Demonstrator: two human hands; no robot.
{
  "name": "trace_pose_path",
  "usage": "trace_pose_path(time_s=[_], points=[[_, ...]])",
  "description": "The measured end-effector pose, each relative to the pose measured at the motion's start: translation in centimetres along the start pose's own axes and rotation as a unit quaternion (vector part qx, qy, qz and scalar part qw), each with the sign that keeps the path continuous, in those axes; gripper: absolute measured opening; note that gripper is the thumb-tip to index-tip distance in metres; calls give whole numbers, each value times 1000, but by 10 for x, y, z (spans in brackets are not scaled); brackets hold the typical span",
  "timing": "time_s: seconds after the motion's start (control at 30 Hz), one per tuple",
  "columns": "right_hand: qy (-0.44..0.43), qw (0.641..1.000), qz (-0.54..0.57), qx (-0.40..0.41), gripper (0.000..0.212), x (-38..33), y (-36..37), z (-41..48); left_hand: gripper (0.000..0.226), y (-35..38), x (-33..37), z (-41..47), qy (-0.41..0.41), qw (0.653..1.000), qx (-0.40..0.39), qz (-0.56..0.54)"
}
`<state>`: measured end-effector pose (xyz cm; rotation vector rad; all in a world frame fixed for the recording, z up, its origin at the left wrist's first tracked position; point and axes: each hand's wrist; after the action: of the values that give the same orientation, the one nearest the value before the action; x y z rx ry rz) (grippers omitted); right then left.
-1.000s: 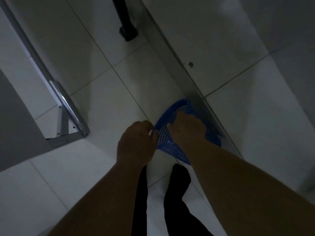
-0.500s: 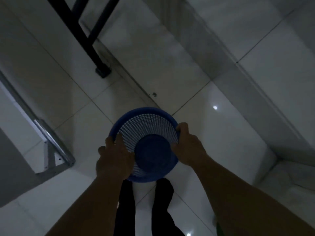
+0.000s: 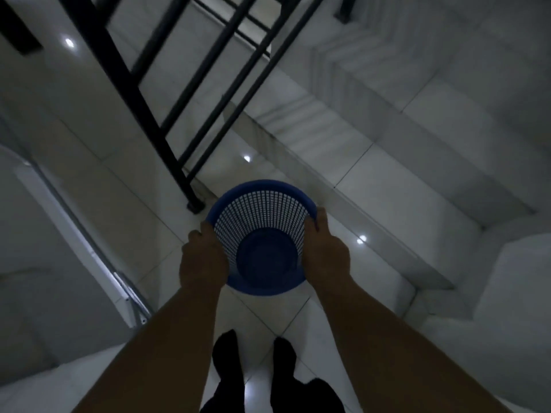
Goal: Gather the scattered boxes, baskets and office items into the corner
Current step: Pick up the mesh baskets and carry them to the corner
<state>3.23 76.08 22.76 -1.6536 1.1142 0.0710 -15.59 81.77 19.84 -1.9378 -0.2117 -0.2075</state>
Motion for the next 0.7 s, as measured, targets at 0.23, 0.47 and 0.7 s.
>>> trace_pose_path(time_s=[0.23, 0.47, 0.7], points=[[-88, 995, -49, 10, 48, -36, -76, -40, 48, -69, 20, -57, -2, 994, 111, 11], [-223, 969, -89, -64, 43, -40, -87, -85, 39, -72, 6, -168, -178, 976, 95, -86], [-362, 851, -317, -214, 34, -66, -22, -185, 40, -57, -76, -325, -348, 930, 30, -112]])
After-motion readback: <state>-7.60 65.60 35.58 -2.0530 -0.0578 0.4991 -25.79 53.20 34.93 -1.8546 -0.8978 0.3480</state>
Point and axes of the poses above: each hand's wrist, its own z-axis towards the middle knuckle, its own y-axis out of the palm, x = y × z, and after that the axes turned 10 degrees about z, right-handed
